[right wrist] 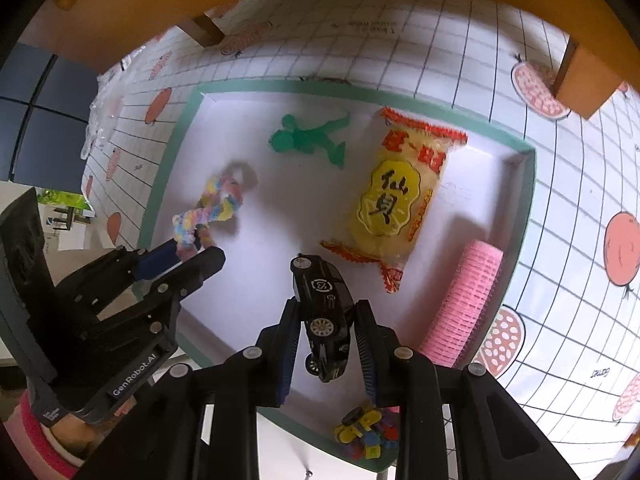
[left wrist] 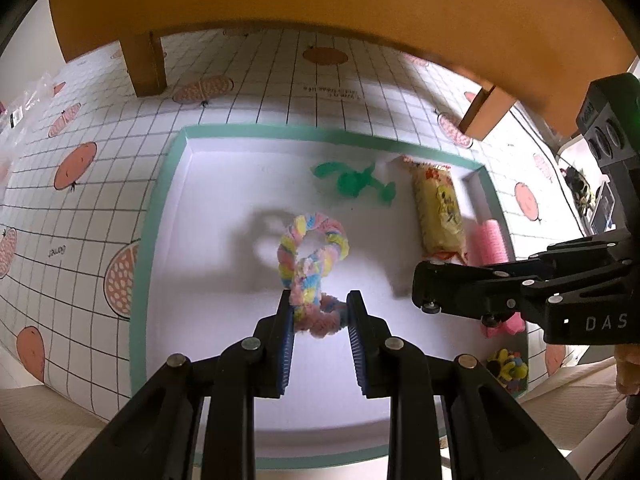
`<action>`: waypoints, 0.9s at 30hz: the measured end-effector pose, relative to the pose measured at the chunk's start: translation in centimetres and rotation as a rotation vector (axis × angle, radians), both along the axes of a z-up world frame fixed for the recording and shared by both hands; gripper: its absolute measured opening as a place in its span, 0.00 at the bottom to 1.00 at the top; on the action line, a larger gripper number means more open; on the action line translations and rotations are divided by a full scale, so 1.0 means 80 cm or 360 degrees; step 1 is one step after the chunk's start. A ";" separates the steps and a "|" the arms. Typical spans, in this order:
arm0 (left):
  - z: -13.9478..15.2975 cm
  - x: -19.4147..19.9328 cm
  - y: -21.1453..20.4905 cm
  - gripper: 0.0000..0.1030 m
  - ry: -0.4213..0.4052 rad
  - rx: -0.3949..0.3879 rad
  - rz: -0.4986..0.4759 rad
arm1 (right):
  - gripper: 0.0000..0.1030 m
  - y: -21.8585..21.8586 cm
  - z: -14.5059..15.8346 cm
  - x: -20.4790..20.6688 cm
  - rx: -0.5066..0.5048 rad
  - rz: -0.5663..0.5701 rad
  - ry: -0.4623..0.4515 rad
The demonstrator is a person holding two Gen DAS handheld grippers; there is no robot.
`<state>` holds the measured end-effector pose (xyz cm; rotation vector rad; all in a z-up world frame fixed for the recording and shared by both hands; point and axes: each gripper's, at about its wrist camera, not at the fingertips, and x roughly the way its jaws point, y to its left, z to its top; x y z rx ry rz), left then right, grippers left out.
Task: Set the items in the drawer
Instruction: 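Carry the rope toy and toy car with both tools into the drawer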
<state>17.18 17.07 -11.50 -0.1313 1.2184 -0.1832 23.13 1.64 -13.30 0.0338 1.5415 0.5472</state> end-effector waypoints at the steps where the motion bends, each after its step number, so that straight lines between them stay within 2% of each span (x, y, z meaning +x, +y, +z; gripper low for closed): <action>1: 0.005 0.000 0.001 0.25 -0.0010 -0.0006 0.0003 | 0.29 0.000 0.005 0.001 0.0018 -0.0007 -0.0012; 6: 0.033 0.001 0.007 0.25 -0.0084 -0.0058 0.0014 | 0.28 -0.001 0.033 0.004 0.0111 -0.0001 -0.0085; 12: 0.090 0.005 0.030 0.25 -0.0237 -0.0137 0.0085 | 0.28 0.000 0.089 -0.003 0.0245 0.0011 -0.0248; 21: 0.204 -0.002 0.063 0.25 -0.0588 -0.0242 0.0155 | 0.28 0.007 0.218 -0.025 0.0500 0.0075 -0.0621; 27: 0.277 -0.005 0.071 0.25 -0.0836 -0.0248 0.0165 | 0.28 -0.007 0.296 -0.023 0.0641 -0.0014 -0.0906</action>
